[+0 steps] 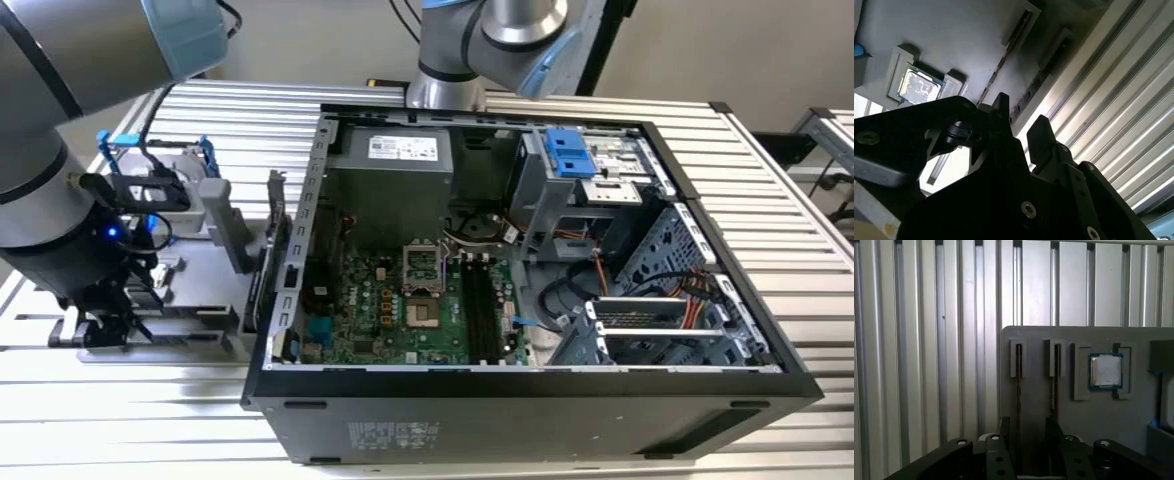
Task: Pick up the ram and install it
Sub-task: 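Pick up the ram and move it above insertion slot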
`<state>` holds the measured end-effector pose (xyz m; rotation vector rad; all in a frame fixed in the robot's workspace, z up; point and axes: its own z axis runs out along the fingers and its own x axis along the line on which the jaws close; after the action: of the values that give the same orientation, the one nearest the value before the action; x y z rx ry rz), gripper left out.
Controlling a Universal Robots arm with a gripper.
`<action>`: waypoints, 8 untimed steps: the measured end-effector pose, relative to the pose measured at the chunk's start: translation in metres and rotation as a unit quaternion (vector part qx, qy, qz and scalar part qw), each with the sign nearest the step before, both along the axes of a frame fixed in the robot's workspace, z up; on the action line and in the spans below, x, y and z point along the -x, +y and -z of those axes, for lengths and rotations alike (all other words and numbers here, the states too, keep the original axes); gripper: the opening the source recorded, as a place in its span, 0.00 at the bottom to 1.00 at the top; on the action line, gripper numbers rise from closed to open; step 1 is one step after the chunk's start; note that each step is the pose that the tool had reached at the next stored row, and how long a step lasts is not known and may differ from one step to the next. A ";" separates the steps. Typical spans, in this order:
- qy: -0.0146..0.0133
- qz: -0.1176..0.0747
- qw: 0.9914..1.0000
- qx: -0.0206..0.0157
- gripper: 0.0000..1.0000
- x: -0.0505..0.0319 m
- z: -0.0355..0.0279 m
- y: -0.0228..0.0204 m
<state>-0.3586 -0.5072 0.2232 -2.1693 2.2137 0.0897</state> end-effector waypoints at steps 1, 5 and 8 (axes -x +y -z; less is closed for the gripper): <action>0.001 0.000 1.000 0.000 1.00 0.0000 0.0063 0.0000; 0.001 0.001 1.000 0.000 1.00 0.0000 0.0147 -0.0001; 0.002 0.001 1.000 0.000 1.00 -0.0001 0.0196 -0.0006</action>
<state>-0.3585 -0.5078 0.2036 -2.1698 2.2168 0.0939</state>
